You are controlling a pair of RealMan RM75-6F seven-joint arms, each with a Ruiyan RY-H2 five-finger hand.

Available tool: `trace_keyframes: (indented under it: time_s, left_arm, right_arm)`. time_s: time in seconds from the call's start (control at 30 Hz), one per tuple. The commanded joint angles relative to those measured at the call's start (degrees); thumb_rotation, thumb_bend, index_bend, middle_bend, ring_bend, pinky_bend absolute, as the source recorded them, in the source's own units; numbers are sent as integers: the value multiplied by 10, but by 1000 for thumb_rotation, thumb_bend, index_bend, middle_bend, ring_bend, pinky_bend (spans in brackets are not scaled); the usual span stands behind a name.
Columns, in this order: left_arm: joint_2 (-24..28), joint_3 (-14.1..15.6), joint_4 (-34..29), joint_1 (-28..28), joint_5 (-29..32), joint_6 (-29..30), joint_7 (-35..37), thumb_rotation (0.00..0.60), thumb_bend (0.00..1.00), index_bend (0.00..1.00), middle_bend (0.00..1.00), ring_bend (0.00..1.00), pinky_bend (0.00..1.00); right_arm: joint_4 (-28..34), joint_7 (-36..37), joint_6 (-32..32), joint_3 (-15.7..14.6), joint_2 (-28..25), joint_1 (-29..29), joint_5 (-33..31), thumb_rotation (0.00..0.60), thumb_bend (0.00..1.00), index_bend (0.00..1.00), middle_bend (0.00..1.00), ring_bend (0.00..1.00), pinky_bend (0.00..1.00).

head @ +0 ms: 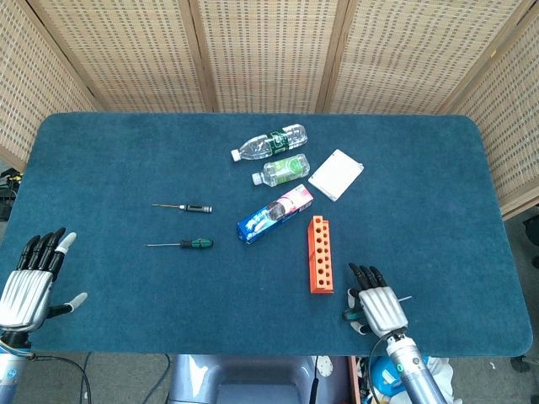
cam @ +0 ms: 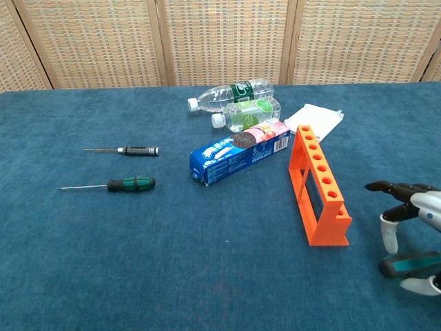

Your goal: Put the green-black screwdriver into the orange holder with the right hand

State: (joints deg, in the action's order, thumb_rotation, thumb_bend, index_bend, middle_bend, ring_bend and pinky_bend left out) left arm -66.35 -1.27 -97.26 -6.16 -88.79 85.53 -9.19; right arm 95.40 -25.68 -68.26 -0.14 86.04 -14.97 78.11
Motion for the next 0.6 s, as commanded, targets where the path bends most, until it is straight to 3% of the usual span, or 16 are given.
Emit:
trace_keyframes:
  time_s: [0.03, 0.6]
  left_arm:
    - [0, 0, 0, 0, 0, 0, 1, 600, 0, 0, 0, 0, 0]
    - [2, -1, -1, 0, 1, 1, 4, 600, 0, 0, 0, 0, 0]
  right_arm:
    - [20, 2, -9, 13, -14, -3, -4, 600, 197, 645, 0, 0, 0]
    - [83, 19, -50, 58, -84, -4, -22, 600, 198, 647, 0, 0, 0]
